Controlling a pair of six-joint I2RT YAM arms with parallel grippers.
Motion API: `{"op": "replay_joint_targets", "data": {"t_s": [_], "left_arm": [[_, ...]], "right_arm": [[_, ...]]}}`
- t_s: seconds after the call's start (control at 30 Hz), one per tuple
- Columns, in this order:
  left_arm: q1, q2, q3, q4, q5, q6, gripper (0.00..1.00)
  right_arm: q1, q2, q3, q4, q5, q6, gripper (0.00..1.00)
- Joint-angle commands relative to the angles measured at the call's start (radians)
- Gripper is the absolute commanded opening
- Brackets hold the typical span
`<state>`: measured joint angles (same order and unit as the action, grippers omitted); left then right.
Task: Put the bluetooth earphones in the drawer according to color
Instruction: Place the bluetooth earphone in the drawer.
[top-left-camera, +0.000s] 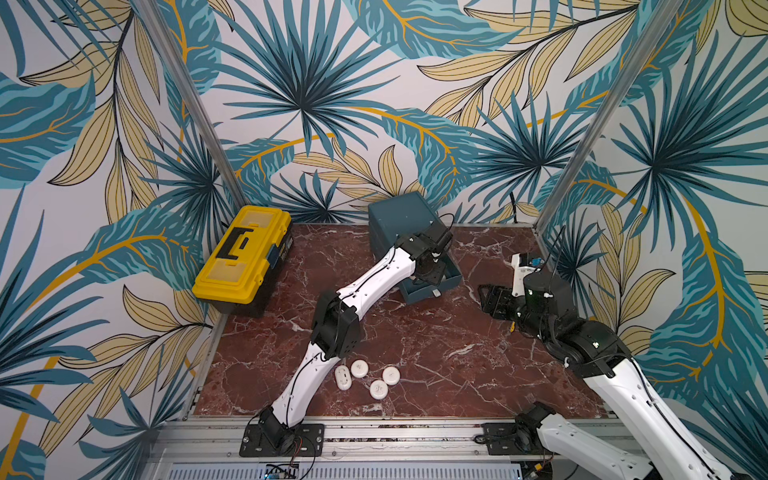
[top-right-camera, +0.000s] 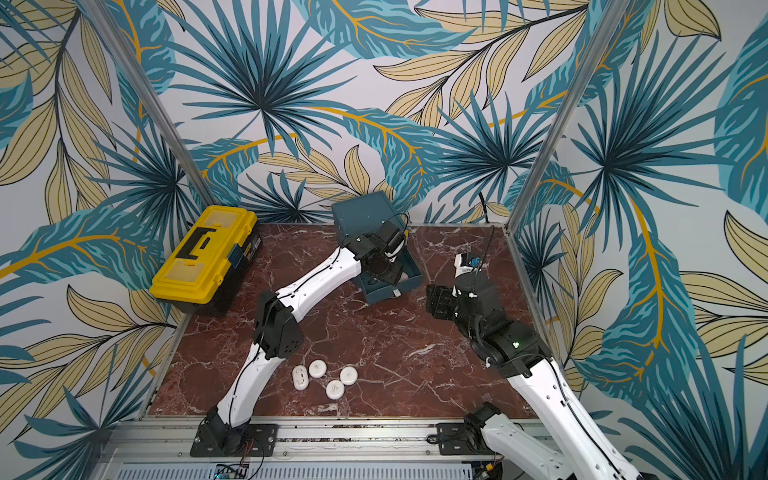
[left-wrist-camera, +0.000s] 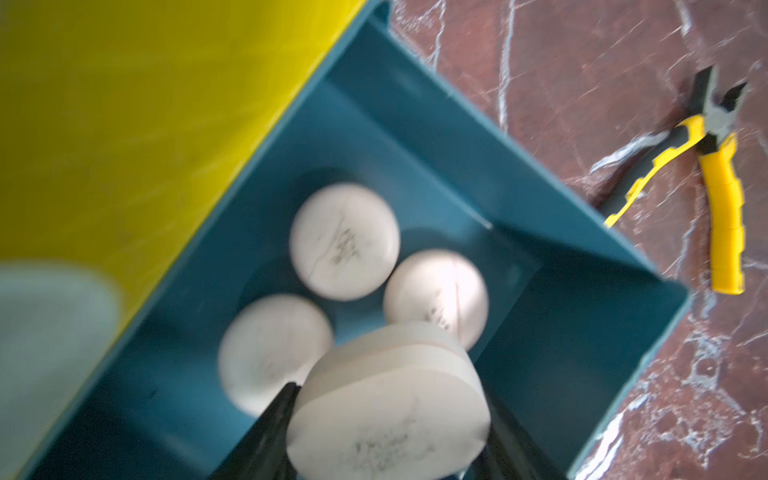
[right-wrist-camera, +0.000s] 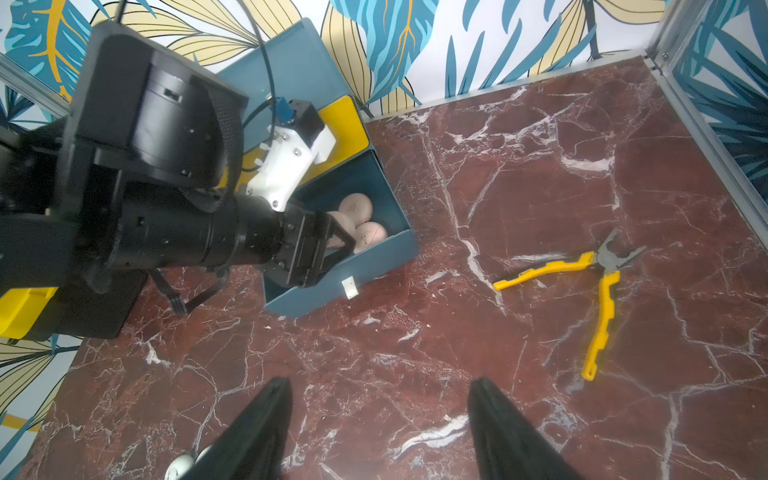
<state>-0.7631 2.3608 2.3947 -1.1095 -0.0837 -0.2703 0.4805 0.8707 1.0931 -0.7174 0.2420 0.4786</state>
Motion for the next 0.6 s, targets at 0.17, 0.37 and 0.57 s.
{"op": "replay_joint_targets", "data": {"t_s": [0.17, 0.37, 0.57], "left_arm": [[0.002, -0.121, -0.044, -0.109, -0.115, 0.045, 0.51], [0.002, -0.107, -0.038, -0.172, -0.127, 0.058, 0.51], [0.002, -0.092, -0.044, -0.196, -0.146, 0.063, 0.54]], "right_arm": [[0.004, -0.013, 0.002, -0.020, 0.004, -0.001, 0.72], [0.003, -0.017, 0.000, -0.020, -0.002, -0.001, 0.72], [0.004, -0.012, -0.001, -0.019, -0.021, 0.005, 0.72]]}}
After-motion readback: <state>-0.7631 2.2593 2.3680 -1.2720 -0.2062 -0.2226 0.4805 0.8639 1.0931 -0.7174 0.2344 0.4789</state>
